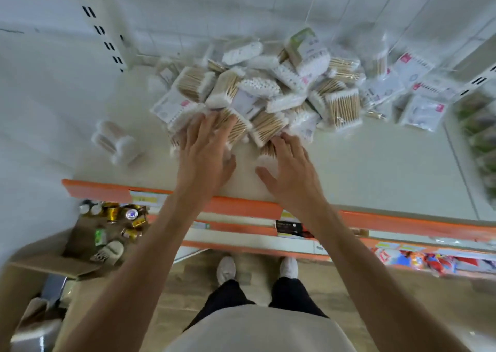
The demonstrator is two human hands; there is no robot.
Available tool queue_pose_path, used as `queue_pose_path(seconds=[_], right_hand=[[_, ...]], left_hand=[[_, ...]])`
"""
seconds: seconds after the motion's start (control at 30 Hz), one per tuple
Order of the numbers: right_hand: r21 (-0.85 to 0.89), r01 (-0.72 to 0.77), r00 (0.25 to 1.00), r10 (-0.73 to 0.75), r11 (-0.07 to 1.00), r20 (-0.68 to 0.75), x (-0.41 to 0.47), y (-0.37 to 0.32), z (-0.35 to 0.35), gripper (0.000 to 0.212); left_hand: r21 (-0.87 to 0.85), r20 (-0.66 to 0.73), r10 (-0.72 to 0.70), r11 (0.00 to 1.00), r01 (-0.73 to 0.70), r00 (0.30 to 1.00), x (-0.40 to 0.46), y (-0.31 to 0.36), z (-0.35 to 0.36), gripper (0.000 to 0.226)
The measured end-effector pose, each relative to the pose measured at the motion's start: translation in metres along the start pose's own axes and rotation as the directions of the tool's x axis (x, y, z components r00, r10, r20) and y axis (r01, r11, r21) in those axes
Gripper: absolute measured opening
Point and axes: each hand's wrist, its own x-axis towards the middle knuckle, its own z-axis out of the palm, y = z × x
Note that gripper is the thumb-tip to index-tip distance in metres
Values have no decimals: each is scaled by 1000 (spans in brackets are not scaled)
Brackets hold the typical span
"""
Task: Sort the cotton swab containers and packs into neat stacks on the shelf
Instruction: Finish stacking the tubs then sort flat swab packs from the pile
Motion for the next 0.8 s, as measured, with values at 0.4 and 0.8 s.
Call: queue_pose_path(seconds=[0.4,0.8], right_hand=[[51,-155,956,163,987,-245,-58,2,-33,35],[126,-261,932,284,957,-224,-55,23,-42,37]], left_hand=[[-310,-140,163,929,-200,977,-30,-1,-26,37],[-460,66,270,863,-211,961,-20,24,-17,34]])
